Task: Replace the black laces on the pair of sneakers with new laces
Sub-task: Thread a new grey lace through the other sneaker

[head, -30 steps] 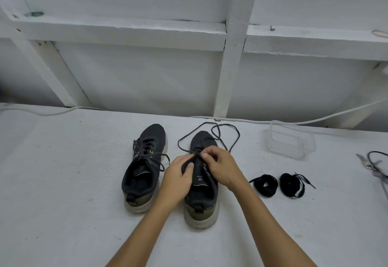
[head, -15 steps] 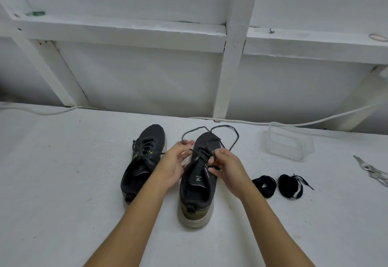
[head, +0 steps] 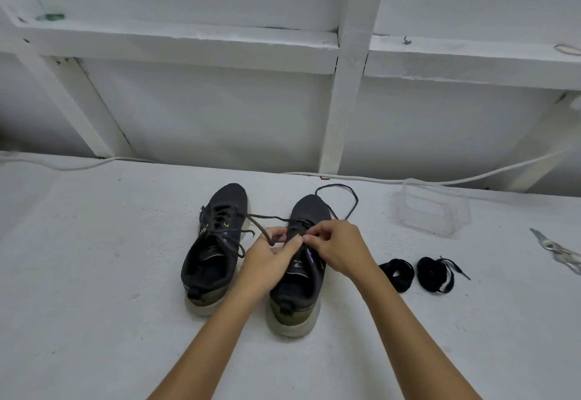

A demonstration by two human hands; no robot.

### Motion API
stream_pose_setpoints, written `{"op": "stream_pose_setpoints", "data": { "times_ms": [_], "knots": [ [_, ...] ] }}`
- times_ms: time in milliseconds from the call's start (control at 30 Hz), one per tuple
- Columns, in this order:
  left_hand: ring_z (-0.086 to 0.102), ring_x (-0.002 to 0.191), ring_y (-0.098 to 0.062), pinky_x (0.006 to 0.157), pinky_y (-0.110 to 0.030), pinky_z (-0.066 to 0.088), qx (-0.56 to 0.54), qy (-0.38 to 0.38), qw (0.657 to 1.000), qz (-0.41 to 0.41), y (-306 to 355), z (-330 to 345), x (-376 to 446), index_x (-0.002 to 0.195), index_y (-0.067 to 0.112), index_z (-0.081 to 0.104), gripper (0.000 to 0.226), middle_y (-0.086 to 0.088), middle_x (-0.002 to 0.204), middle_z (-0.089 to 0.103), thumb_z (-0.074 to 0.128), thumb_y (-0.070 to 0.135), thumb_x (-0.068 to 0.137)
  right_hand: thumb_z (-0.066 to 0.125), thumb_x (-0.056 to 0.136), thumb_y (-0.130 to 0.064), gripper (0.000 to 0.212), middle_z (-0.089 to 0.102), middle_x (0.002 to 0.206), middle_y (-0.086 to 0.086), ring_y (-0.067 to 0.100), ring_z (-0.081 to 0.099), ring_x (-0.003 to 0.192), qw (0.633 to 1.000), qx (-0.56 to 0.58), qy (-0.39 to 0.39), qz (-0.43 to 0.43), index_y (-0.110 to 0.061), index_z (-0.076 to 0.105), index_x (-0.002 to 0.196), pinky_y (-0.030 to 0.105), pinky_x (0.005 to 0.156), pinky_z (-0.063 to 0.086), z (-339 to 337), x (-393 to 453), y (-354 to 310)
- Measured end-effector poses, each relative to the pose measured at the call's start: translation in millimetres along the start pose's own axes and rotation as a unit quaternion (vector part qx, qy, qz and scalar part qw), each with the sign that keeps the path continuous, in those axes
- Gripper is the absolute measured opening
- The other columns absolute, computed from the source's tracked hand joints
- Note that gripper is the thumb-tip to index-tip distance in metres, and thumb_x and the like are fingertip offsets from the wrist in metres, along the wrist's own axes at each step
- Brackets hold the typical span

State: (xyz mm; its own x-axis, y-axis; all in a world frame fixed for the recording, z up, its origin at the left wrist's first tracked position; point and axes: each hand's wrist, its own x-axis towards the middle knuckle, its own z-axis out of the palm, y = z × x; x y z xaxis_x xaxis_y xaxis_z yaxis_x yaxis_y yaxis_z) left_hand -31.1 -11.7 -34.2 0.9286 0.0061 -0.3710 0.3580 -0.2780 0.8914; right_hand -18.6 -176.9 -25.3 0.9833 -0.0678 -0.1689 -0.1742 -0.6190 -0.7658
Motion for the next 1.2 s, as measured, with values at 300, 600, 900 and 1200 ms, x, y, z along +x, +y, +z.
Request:
{"op": "stream_pose_setpoints", "data": {
  "times_ms": [300, 600, 900, 1200],
  "knots": [
    [0.060, 0.106, -0.020, 0.083, -0.031, 0.045, 0.041, 0.098, 0.993, -0.059, 6.5, 13.6, -10.8, 0.109, 0.018, 0.066, 0.042, 0.002, 0.115, 0.068, 0.054, 0.055, 0.092, 0.040, 0.106, -0.021, 0.020, 0.069, 0.097, 0.000, 0.013, 0.059, 0.077, 0.994, 0.100, -0.031, 0.021, -0.014, 0.057, 0.099, 0.025, 0.066, 0.046, 0.5, 3.1, -4.4],
    [0.046, 0.059, -0.015, 0.055, -0.017, 0.036, 0.129, 0.142, 0.975, 0.111, 3.3, 11.6, -7.2, 0.066, 0.013, 0.056, 0.041, 0.001, 0.055, 0.051, 0.052, 0.037, 0.100, 0.058, 0.101, -0.033, 0.023, 0.062, 0.071, -0.001, 0.009, 0.056, 0.059, 0.948, 0.305, 0.012, 0.089, -0.013, 0.064, 0.090, 0.023, 0.054, 0.048, -3.8, -5.6, 6.5],
    [0.040, 0.047, -0.014, 0.050, -0.024, 0.029, 0.126, 0.215, 0.959, 0.135, -6.3, 12.4, -9.0, 0.061, 0.022, 0.046, 0.041, 0.004, 0.047, 0.042, 0.054, 0.026, 0.100, 0.059, 0.099, -0.029, 0.017, 0.060, 0.068, -0.011, 0.001, 0.053, 0.060, 0.998, 0.048, 0.003, -0.028, -0.022, 0.066, 0.086, 0.017, 0.057, 0.039, -6.5, 2.5, 0.7],
    [0.064, 0.101, -0.002, 0.085, -0.009, 0.047, 0.060, 0.120, 0.982, 0.132, -9.4, 15.2, -15.7, 0.118, 0.023, 0.072, 0.028, 0.014, 0.111, 0.072, 0.056, 0.036, 0.099, 0.052, 0.097, -0.010, 0.011, 0.071, 0.091, 0.008, 0.017, 0.068, 0.075, 0.943, 0.317, 0.029, 0.096, -0.007, 0.062, 0.095, 0.030, 0.062, 0.055, -20.6, -6.5, 11.6]
  ]
}}
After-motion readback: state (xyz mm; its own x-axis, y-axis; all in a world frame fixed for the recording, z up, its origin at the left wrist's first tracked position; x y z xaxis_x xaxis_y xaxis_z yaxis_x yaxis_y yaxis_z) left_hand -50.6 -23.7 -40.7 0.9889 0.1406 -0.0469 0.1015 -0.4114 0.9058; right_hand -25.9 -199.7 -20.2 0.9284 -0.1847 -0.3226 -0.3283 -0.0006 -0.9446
